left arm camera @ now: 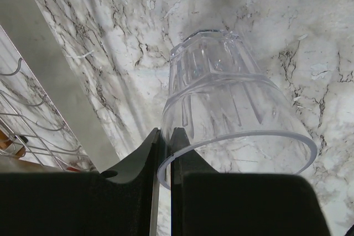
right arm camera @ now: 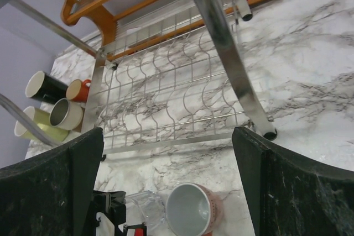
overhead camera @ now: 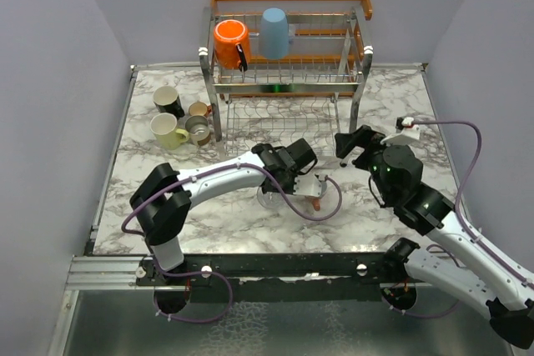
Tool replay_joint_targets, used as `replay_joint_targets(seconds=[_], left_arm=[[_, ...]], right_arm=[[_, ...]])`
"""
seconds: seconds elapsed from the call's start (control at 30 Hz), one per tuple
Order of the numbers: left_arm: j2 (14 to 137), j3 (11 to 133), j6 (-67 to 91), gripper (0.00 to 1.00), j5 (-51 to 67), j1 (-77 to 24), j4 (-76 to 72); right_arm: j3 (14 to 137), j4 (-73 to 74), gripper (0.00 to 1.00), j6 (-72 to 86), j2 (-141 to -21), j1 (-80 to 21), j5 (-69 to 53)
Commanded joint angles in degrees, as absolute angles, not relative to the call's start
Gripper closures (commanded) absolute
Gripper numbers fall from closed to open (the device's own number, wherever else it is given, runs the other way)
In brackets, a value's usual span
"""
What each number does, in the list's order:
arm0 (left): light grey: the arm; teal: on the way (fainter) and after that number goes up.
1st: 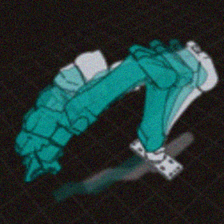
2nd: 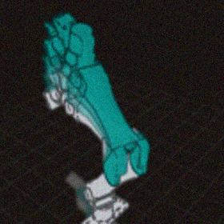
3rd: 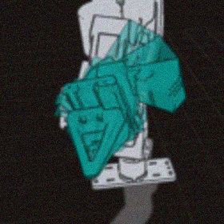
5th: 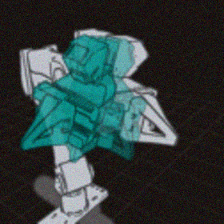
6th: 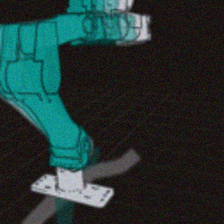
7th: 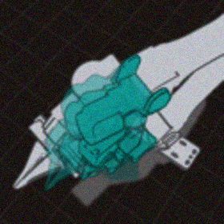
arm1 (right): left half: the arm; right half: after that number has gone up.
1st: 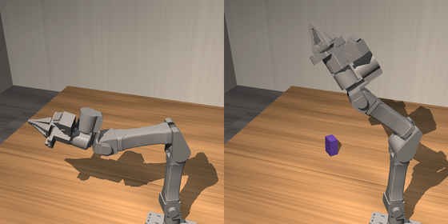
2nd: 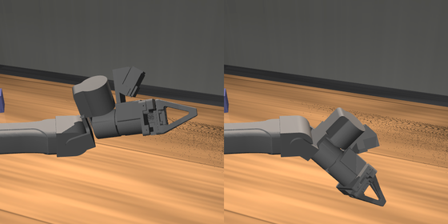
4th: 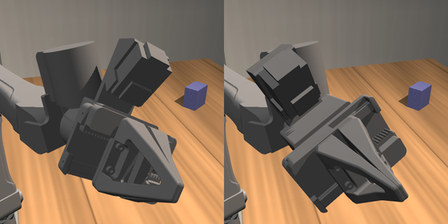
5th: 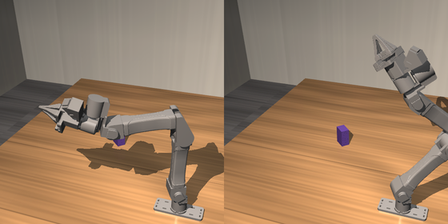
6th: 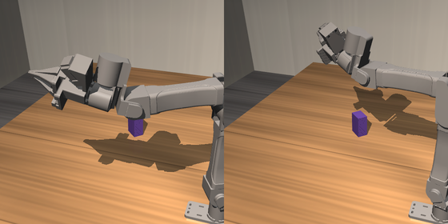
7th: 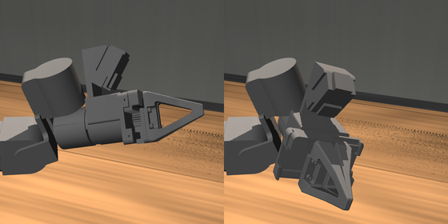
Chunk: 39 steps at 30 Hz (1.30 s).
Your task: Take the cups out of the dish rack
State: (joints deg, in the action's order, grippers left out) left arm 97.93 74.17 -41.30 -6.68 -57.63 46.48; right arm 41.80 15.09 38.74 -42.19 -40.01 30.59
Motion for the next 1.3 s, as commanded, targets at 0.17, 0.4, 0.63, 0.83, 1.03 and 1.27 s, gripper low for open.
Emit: replay_joint_targets(seconds=[0.17, 0.4, 0.63, 0.83, 1.03, 1.27], left_arm=[[99.90, 79.22, -41.69, 0.48, -8.85, -58.58, 48.89], [97.51, 79.98, -41.37, 0.26, -7.83, -58.58, 44.36], [92.89, 74.59, -41.90, 0.29, -6.16, -58.14, 37.02], [94.94, 72.20, -42.23, 0.36, -4.12, -56.43, 34.05], [96.85, 73.43, -42.16, 0.44, -4.11, -54.41, 31.40], [96.56, 72.21, -40.94, 0.55, -1.30, -54.14, 28.40]], right_arm=[[39.61, 16.86, 0.00, 38.92, -38.93, -39.90, 36.66], [39.44, 17.13, 0.00, 39.15, -38.07, -39.90, 37.09], [39.12, 17.34, 0.00, 39.55, -37.24, -39.85, 37.27], [38.77, 17.38, 0.00, 39.55, -35.77, -39.90, 37.26], [38.28, 17.01, 0.00, 39.55, -35.49, -39.86, 36.63], [38.27, 16.53, 0.00, 39.38, -35.51, -39.90, 35.74]])
